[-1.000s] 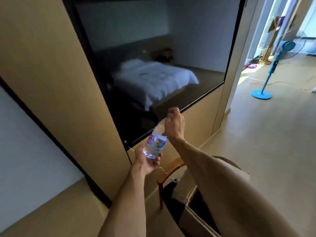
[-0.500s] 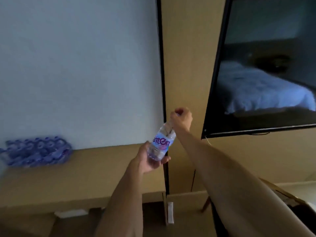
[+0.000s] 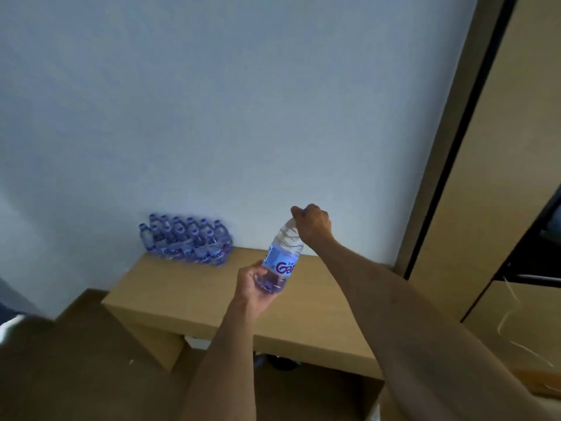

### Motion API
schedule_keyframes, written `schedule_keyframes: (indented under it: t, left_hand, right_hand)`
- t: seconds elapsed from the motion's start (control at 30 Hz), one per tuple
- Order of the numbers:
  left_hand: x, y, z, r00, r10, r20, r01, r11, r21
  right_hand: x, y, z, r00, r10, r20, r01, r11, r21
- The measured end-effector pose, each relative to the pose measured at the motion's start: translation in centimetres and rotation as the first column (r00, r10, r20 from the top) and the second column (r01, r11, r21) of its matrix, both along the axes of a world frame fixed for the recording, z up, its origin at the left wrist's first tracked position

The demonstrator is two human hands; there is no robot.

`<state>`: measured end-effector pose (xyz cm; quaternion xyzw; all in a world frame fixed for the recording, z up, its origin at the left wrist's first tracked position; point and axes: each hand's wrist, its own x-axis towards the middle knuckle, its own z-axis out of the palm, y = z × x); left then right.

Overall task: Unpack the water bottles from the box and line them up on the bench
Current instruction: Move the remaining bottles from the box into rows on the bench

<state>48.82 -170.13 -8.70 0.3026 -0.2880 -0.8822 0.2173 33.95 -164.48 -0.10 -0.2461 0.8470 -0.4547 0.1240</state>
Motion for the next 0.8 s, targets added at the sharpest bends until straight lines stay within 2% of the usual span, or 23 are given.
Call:
schedule_keyframes:
  t: [0.07,0.13,0.23,0.33,0.4,0.47,0.53,0.63,0.8]
  left_hand:
    - [1.0,-3.4,-0.1,0.999,0.021,0.041,-0.023,0.999,0.040]
    - [2.5,-6.2,-0.5,0.987,-0.039,0.154,0.031,0.998,0.059]
    - [5.3,-9.7,-1.7,0.964,-0.124,0.236,0.129,0.992,-0.006]
    - [7.5,-13.4,-2.4,0.941,-0.144,0.306,0.152,0.988,-0.002]
    - [8.5,-15.4,-2.9,0.956,-0.066,0.285,0.066,0.998,0.009]
    - [9.1,-16.9,-3.8,0.973,0.086,0.216,-0.098,0.994,0.045]
    - [9.6,-18.5,-4.7,0.966,0.183,0.183,-0.197,0.979,0.059]
    - [10.4,-20.9,-5.6,0.955,0.218,0.199,-0.229,0.973,0.035]
    - [11.5,-26.9,-5.3,0.969,0.165,0.184,-0.170,0.985,0.015]
  right_hand:
    - [2.1,-3.6,0.3,0.999,0.020,-0.032,-0.022,0.998,-0.056]
    - [4.5,-6.8,0.1,0.994,0.060,-0.091,-0.068,0.993,-0.097]
    - [8.0,-11.2,-0.6,0.980,0.115,-0.161,-0.136,0.982,-0.130]
    - [10.1,-14.9,-0.6,0.982,0.121,-0.147,-0.147,0.972,-0.183]
    - [10.9,-17.0,-0.6,0.988,0.116,-0.098,-0.134,0.971,-0.199]
    - [11.2,-19.1,-0.9,0.990,0.128,-0.060,-0.137,0.972,-0.193]
    - [11.3,-21.0,-2.0,0.986,0.151,-0.074,-0.160,0.976,-0.148]
    - [11.3,-23.9,-4.1,0.980,0.199,-0.022,-0.201,0.977,-0.075]
    - [11.0,-30.6,-5.8,0.983,0.148,0.107,-0.141,0.988,-0.069]
